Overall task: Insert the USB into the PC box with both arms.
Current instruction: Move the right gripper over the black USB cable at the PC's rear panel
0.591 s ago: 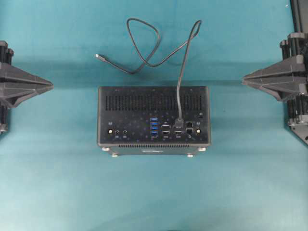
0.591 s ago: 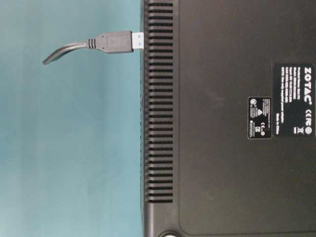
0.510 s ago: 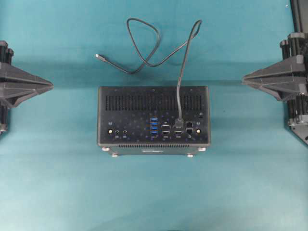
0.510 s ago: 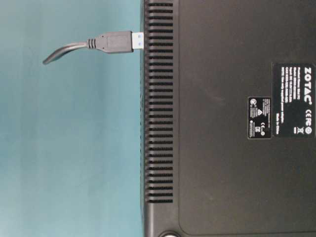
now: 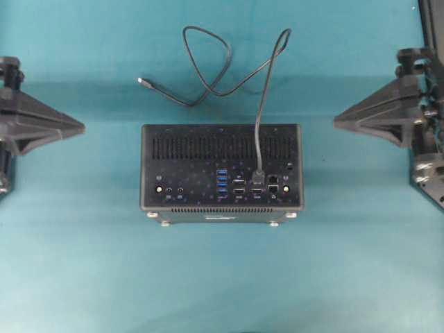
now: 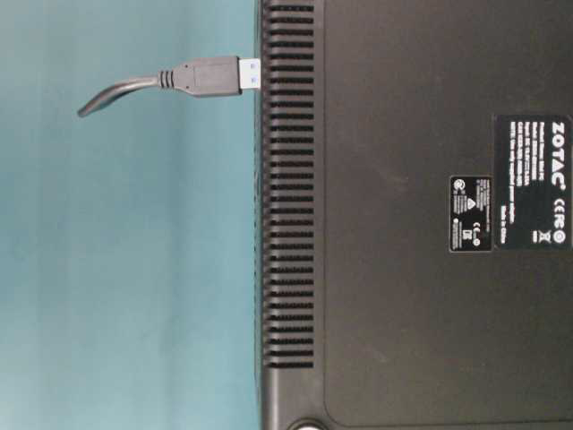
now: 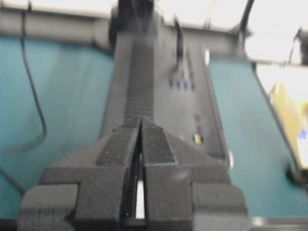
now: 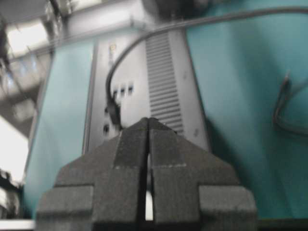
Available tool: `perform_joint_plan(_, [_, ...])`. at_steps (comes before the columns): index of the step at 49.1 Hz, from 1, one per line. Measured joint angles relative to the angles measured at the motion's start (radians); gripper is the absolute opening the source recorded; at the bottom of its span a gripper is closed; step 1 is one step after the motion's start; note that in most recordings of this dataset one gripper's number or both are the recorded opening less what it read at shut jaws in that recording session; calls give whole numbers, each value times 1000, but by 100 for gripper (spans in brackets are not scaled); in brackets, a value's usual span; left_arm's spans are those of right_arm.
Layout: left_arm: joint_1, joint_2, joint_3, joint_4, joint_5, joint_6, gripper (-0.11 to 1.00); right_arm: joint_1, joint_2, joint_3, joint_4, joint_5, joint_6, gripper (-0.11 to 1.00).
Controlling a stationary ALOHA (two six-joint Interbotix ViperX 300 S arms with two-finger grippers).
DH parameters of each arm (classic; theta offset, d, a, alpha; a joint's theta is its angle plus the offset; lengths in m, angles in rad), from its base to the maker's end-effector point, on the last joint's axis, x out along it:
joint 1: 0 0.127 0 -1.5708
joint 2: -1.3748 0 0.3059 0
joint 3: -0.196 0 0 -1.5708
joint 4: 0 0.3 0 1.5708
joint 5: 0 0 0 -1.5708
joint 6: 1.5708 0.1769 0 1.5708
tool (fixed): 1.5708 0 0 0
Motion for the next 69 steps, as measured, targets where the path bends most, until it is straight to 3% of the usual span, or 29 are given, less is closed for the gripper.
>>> perform_joint_plan(6, [-6,17,-41,0,103,-6,0,5,97,-149,0,262,5,-1])
perform_joint_plan(12, [-6,17,-66,0,172,-6,0,8,181,-270,0,437,5,-1])
perform_joint_plan(25, [-5,25,-106,2,275,-51,0,29,327,-457,-25,586,5,-1])
perform_joint_plan(38, [0,25,-110,2,321,-52,0,35,422,-534,-28,678,5,6])
perform_joint_plan(46, [0,26,-112,2,322,-52,0,40,439,-551,-28,680,6,27])
perform_joint_plan(57, [-2,29,-112,2,324,-54,0,52,466,-572,-28,681,6,84])
perform_joint_plan(60, [0,31,-112,2,324,-55,0,58,480,-575,-28,681,5,88])
perform_joint_plan(69, [-2,29,-98,0,325,-60,0,74,511,-574,-44,676,5,84])
